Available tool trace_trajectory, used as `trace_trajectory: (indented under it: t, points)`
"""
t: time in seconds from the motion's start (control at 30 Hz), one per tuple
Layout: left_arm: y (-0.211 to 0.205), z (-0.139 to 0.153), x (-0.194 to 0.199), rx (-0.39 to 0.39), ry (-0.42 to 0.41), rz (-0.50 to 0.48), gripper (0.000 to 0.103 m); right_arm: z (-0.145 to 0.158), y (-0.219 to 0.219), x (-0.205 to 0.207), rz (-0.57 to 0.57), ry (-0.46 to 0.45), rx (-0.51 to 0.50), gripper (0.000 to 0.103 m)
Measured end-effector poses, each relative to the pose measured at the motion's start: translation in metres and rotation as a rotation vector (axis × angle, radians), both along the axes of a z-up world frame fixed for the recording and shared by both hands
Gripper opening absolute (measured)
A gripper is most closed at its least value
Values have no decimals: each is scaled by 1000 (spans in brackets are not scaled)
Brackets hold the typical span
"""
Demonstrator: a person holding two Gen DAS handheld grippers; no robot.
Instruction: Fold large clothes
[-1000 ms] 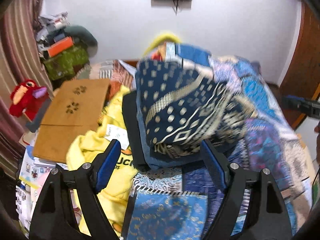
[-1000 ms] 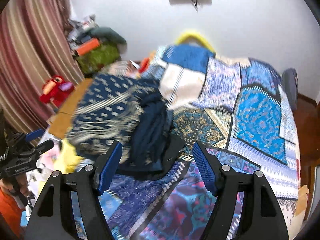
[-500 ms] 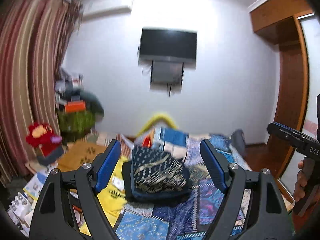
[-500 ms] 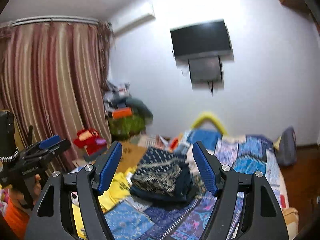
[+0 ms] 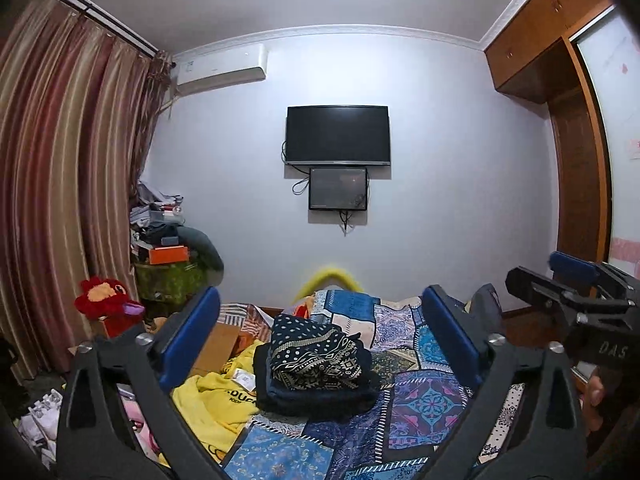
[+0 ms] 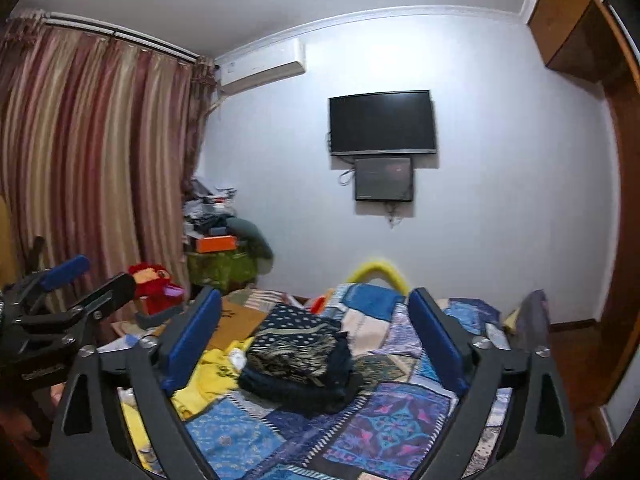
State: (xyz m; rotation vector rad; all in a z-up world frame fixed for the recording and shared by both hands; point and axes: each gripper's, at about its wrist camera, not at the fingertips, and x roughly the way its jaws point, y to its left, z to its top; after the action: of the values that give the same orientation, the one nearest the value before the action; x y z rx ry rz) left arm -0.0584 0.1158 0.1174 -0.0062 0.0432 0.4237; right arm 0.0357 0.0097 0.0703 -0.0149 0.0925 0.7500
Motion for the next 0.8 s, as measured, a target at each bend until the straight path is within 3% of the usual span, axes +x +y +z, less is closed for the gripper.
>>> trace_trajectory:
  t: [0.37,0.8]
  points:
    - [8,-9,0,-53,2,-7,102,-8,-3,3,-9,38,-8,103]
    - [4,-21,5,-46,39,23,103,-12,-2,-5,-29,23,-43,103]
